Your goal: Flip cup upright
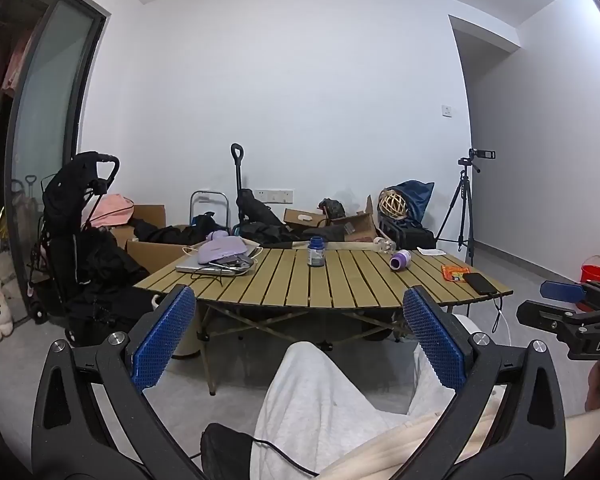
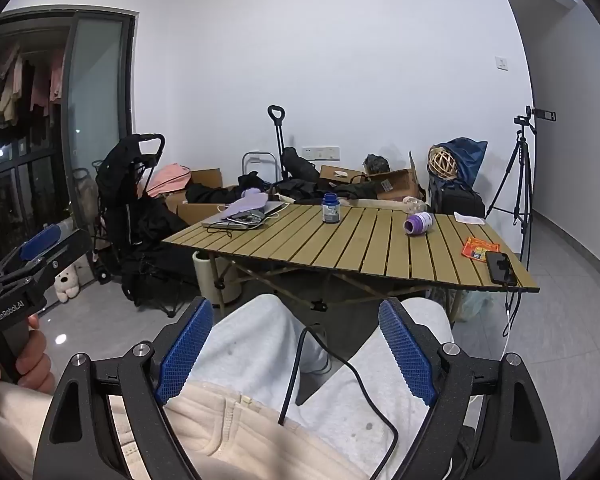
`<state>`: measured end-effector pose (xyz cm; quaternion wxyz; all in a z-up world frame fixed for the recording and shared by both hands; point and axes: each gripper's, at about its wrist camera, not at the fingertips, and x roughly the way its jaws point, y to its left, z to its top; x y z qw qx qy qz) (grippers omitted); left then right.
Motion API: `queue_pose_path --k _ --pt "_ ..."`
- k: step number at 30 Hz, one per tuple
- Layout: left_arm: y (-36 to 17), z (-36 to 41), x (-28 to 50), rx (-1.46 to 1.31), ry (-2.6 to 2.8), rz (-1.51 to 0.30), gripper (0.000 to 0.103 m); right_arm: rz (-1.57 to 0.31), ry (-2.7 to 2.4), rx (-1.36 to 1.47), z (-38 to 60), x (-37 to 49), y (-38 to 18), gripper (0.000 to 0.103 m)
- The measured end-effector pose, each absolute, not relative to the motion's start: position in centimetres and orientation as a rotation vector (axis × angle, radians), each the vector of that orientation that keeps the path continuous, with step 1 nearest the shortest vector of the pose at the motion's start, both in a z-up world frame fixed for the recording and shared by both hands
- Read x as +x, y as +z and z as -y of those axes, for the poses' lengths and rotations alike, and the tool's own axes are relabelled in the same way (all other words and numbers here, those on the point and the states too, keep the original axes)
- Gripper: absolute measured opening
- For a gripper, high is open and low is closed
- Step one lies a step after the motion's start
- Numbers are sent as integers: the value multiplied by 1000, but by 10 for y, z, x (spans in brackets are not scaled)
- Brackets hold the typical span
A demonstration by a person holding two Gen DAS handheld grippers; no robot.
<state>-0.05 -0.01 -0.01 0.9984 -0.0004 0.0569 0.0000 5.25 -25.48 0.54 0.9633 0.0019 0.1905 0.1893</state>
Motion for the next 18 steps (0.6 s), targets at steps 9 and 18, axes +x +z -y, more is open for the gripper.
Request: queue_pose_path --k 9,18 --pt "2 3 -3 -2 -6 -128 103 -381 380 2 255 52 6 89" --pt "2 1 -1 -5 -15 -132 103 -355 368 -5 255 48 10 89"
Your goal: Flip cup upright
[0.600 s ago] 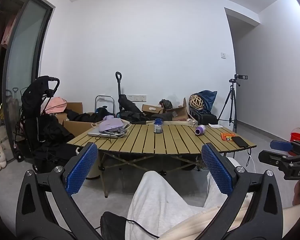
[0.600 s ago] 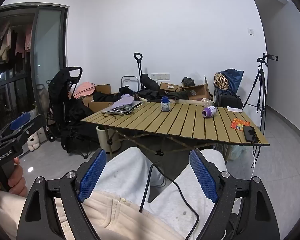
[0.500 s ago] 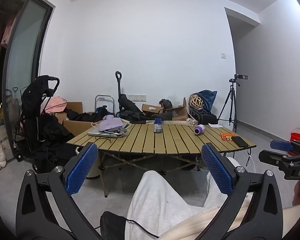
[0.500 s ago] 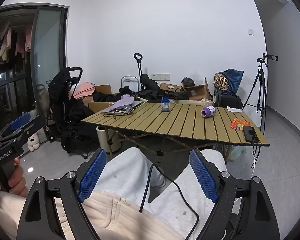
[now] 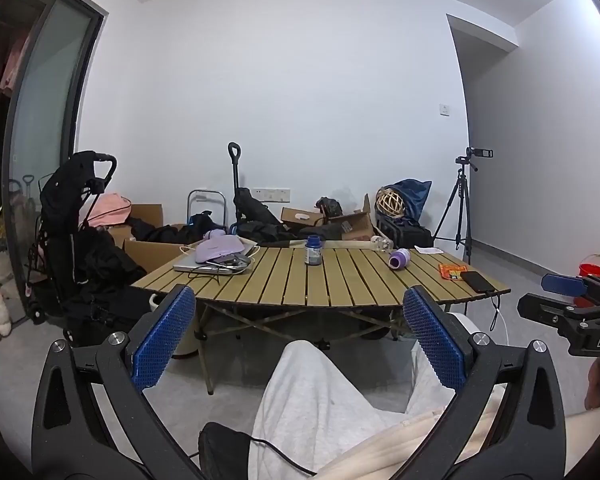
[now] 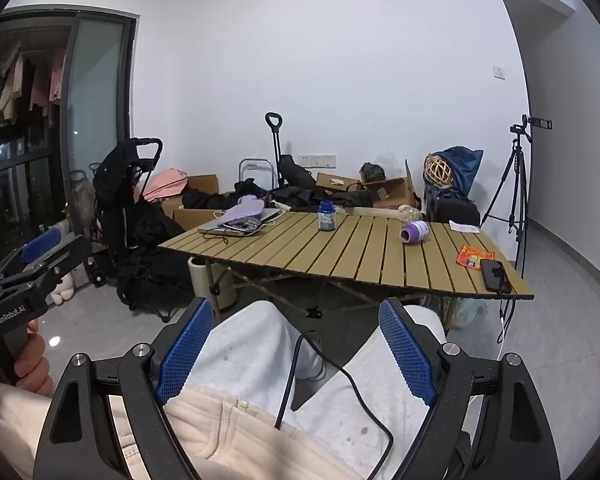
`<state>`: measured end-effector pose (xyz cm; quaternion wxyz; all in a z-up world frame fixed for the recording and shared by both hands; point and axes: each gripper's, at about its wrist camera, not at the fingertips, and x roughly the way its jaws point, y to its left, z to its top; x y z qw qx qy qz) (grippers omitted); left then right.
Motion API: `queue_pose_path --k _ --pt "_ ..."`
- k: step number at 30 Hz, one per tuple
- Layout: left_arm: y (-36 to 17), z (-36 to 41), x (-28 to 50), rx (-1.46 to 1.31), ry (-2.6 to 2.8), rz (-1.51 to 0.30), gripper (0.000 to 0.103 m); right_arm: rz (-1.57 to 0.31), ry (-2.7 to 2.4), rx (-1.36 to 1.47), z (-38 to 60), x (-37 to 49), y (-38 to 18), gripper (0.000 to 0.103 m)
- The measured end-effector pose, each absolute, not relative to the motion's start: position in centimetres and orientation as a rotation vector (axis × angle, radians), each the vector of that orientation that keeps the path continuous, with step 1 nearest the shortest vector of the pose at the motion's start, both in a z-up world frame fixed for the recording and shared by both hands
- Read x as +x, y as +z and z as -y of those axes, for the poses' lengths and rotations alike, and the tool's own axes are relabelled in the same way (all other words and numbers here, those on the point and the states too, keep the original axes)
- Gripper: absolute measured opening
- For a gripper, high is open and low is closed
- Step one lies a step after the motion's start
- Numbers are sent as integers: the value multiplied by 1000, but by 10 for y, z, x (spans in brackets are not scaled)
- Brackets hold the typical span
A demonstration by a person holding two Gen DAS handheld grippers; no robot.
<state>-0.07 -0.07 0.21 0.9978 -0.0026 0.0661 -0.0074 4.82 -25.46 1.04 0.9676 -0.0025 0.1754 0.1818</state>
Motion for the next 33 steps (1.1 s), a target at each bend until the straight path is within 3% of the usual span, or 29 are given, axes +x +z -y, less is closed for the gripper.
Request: queue_pose_path --k 33 --pt "4 -5 -1 -22 4 -138 103 -328 358 -14 254 45 14 89"
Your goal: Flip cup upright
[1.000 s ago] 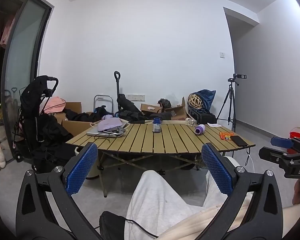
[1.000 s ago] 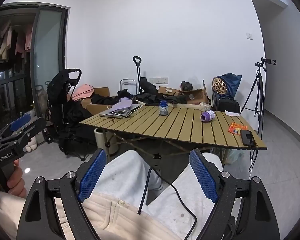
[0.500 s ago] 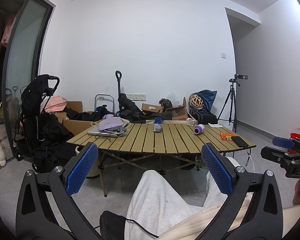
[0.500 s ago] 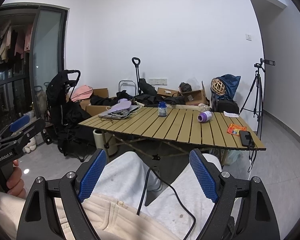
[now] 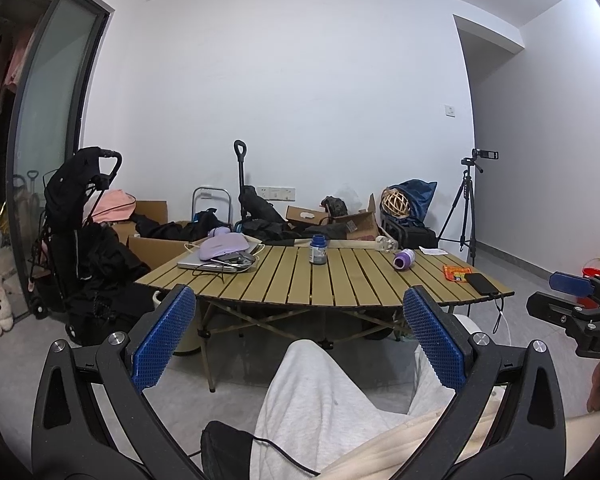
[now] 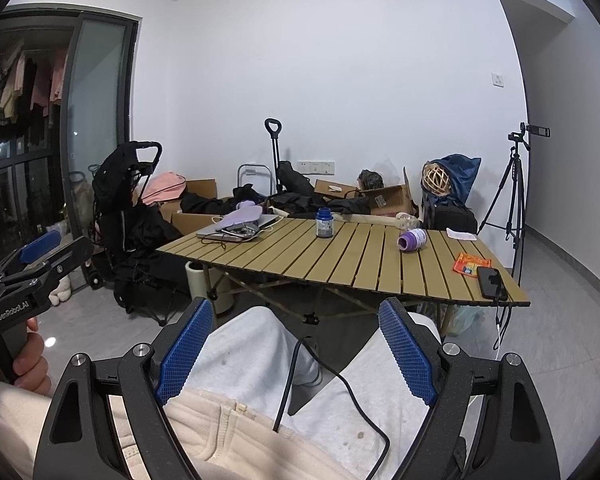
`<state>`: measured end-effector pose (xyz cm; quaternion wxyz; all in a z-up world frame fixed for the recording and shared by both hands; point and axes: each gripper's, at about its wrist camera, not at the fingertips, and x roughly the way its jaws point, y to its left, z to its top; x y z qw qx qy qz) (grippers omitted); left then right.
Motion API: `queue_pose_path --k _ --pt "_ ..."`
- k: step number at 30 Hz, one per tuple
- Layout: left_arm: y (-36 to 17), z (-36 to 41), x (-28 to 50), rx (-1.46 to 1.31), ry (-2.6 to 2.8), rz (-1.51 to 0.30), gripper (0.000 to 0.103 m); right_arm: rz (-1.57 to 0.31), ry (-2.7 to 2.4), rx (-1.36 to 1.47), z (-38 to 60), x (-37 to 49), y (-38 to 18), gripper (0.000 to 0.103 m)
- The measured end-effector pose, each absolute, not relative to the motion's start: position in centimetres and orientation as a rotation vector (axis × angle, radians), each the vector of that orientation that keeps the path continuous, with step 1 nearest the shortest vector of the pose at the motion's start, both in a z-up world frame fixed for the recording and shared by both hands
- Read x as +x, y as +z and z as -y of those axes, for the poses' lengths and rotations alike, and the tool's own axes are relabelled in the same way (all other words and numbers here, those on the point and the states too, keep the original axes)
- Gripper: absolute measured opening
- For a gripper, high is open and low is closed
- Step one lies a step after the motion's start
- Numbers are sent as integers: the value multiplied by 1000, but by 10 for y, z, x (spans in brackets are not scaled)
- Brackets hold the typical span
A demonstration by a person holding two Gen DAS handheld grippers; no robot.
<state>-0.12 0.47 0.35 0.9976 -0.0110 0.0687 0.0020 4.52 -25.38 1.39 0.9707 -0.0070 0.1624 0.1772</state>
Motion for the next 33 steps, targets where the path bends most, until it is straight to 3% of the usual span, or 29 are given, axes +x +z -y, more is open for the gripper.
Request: queue_pose_path --k 33 --pt "-2 -4 4 -21 -1 -161 103 -339 362 -1 255 47 13 89"
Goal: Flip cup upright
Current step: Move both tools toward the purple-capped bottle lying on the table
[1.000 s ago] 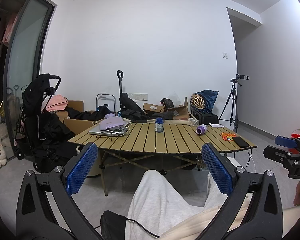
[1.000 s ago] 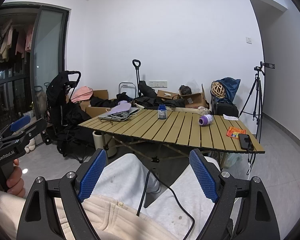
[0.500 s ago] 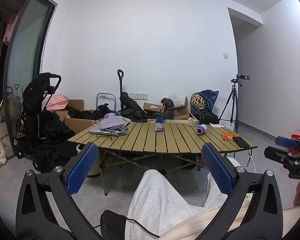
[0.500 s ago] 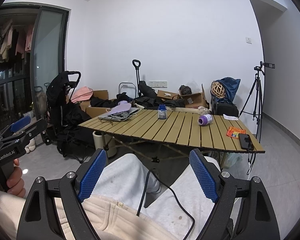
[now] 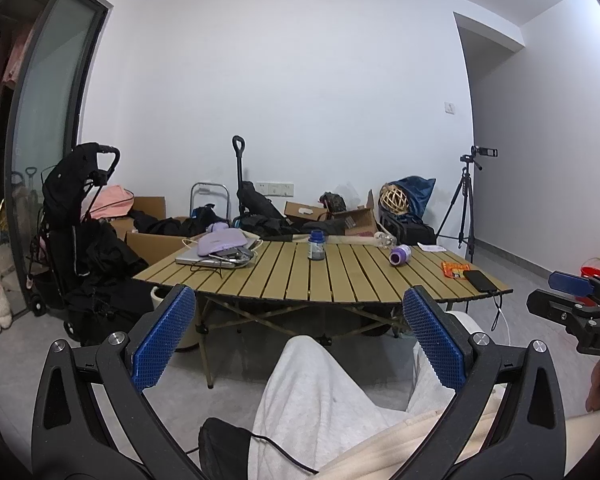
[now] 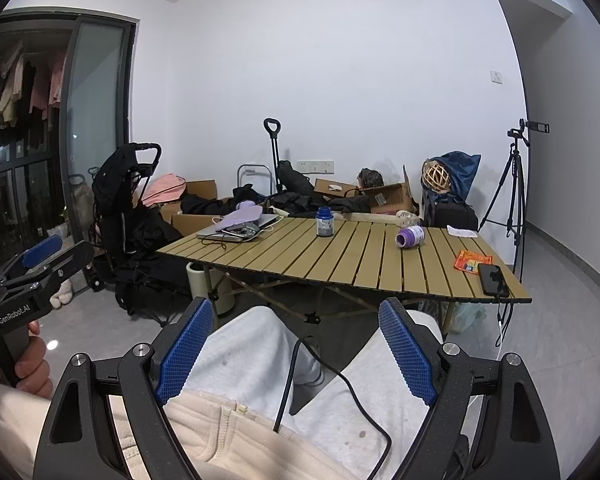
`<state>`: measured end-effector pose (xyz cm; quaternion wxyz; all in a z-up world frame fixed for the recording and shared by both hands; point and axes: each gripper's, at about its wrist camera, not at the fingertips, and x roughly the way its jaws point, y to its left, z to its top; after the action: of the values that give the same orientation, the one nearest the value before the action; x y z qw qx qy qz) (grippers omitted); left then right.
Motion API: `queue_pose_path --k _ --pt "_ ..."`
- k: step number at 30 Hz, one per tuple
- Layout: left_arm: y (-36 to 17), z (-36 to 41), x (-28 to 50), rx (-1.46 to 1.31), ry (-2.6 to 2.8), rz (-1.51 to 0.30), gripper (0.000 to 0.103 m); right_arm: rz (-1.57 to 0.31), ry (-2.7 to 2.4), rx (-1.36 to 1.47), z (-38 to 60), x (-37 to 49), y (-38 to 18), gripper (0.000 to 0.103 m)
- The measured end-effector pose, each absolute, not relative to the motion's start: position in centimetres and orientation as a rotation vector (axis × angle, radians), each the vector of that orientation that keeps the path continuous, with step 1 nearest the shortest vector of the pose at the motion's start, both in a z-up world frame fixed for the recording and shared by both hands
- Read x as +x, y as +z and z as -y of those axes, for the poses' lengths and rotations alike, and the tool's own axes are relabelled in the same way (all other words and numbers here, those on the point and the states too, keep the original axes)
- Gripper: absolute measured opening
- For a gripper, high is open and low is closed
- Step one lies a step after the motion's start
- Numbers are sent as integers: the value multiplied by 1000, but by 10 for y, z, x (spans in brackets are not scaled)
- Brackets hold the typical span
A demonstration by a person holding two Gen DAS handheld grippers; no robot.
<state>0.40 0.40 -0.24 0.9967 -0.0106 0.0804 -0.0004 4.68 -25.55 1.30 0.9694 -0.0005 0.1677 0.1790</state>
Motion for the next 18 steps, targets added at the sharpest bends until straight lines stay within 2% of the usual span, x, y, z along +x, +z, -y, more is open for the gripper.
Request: queue_pose_path --k 9,18 --pt "-3 0 67 12 -60 -254 103 -431 412 33 261 105 15 89" --pt "-16 5 221 -12 -139 -353 103 -552 359 3 266 252 16 89"
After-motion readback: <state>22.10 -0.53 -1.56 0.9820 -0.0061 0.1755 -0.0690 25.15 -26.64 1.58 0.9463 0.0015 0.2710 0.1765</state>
